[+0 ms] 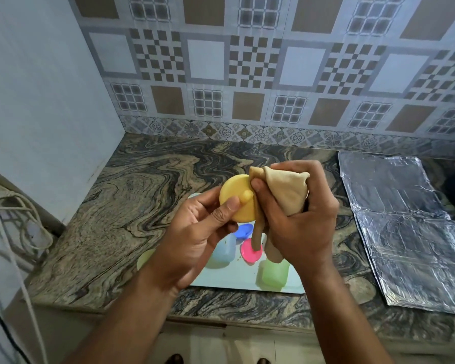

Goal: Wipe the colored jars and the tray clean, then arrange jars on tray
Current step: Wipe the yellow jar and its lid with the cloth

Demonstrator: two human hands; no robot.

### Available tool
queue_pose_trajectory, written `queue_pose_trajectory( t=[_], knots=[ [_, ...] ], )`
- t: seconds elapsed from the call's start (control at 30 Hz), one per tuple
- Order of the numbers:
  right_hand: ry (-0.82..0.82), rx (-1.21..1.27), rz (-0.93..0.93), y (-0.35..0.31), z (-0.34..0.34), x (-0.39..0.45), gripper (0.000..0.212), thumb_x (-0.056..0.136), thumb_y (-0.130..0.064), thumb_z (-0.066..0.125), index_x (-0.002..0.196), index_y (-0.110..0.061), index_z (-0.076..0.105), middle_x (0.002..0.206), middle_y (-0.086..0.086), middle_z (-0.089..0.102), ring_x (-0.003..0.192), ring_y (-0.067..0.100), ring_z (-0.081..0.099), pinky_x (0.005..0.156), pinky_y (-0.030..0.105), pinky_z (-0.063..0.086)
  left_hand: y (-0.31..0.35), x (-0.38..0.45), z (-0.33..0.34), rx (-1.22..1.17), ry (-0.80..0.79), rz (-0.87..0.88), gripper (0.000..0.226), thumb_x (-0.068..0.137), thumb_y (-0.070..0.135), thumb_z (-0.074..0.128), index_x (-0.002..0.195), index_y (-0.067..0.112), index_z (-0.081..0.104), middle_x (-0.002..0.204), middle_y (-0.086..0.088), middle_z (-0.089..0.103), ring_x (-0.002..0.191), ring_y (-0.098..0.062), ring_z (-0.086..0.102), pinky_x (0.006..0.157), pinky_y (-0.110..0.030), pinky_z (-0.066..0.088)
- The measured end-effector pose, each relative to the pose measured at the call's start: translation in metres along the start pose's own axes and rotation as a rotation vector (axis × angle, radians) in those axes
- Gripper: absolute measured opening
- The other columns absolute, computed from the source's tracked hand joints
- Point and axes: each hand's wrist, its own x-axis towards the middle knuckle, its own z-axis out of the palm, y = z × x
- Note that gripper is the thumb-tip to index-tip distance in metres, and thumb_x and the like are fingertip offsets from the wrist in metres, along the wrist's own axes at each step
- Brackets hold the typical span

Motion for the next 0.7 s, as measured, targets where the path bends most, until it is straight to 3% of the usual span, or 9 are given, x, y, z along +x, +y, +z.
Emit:
queue_pose_trajectory(
  t=[0.07, 0.17, 0.3, 0.43, 0.5, 0.6, 0.7],
  knots=[
    [-0.048, -0.007, -0.057, 0.0, -0.006, 0.001, 0.029, 0.085, -0.023, 0.088, 0.103, -0.019, 0.065, 0.097, -0.006, 0.075, 0.082, 0.011, 0.075, 0.071, 0.029, 0.059, 0.004, 0.001, -0.003, 0.058, -0.03, -0.003, 0.026, 0.09, 0.023, 0.07, 0.113, 0.021, 0.082, 0.099, 0.0, 0.076, 0.088, -0.01, 0.064, 0.079, -0.022, 0.051],
    [-0.141, -0.022, -0.118, -0.002, -0.016, 0.01, 0.03, 0.083, -0.025, 0.089, 0.103, -0.019, 0.068, 0.099, -0.009, 0.075, 0.086, 0.008, 0.074, 0.077, 0.025, 0.057, 0.014, 0.003, -0.013, 0.168, -0.16, -0.014, 0.042, 0.084, 0.042, 0.083, 0.116, 0.015, 0.079, 0.108, -0.009, 0.073, 0.105, -0.03, 0.059, 0.094, -0.042, 0.043],
    [-0.262, -0.011, -0.107, -0.003, -0.021, 0.02, 0.029, 0.08, -0.024, 0.092, 0.099, -0.012, 0.073, 0.097, -0.002, 0.077, 0.085, 0.015, 0.074, 0.075, 0.031, 0.058, 0.029, 0.011, -0.017, 0.299, -0.302, -0.051, 0.049, 0.087, 0.042, 0.08, 0.115, 0.002, 0.074, 0.11, -0.007, 0.073, 0.105, -0.019, 0.069, 0.093, -0.03, 0.054],
    [-0.369, -0.023, -0.107, -0.003, -0.024, 0.029, 0.034, 0.079, -0.028, 0.093, 0.098, -0.007, 0.074, 0.092, 0.0, 0.077, 0.08, 0.018, 0.072, 0.071, 0.032, 0.057, 0.037, 0.018, -0.019, 0.408, -0.405, -0.08, 0.037, 0.091, 0.021, 0.071, 0.121, -0.001, 0.072, 0.115, -0.007, 0.077, 0.11, -0.017, 0.072, 0.095, -0.026, 0.056],
    [-0.353, -0.019, -0.077, -0.004, -0.021, 0.03, 0.033, 0.08, -0.025, 0.093, 0.098, -0.005, 0.074, 0.093, -0.001, 0.077, 0.081, 0.015, 0.073, 0.072, 0.029, 0.057, 0.04, 0.021, -0.019, 0.455, -0.421, -0.067, 0.03, 0.09, 0.016, 0.068, 0.117, 0.002, 0.073, 0.111, -0.002, 0.078, 0.107, -0.014, 0.073, 0.094, -0.024, 0.056],
    [-0.201, 0.108, 0.009, -0.006, -0.019, 0.032, 0.028, 0.083, -0.014, 0.09, 0.099, -0.004, 0.069, 0.095, 0.004, 0.078, 0.084, 0.016, 0.077, 0.072, 0.031, 0.061, 0.043, 0.022, -0.021, 0.48, -0.389, -0.022, 0.021, 0.089, 0.017, 0.069, 0.103, 0.001, 0.074, 0.097, 0.004, 0.076, 0.094, -0.009, 0.071, 0.087, -0.021, 0.056],
    [-0.107, 0.176, 0.032, -0.006, -0.025, 0.035, 0.025, 0.087, -0.005, 0.084, 0.103, -0.006, 0.065, 0.094, 0.002, 0.074, 0.08, 0.005, 0.072, 0.07, 0.022, 0.057, 0.045, 0.02, -0.024, 0.469, -0.341, 0.016, 0.014, 0.092, 0.019, 0.07, 0.1, 0.01, 0.077, 0.093, 0.006, 0.074, 0.09, -0.01, 0.067, 0.084, -0.022, 0.052]
  ],
)
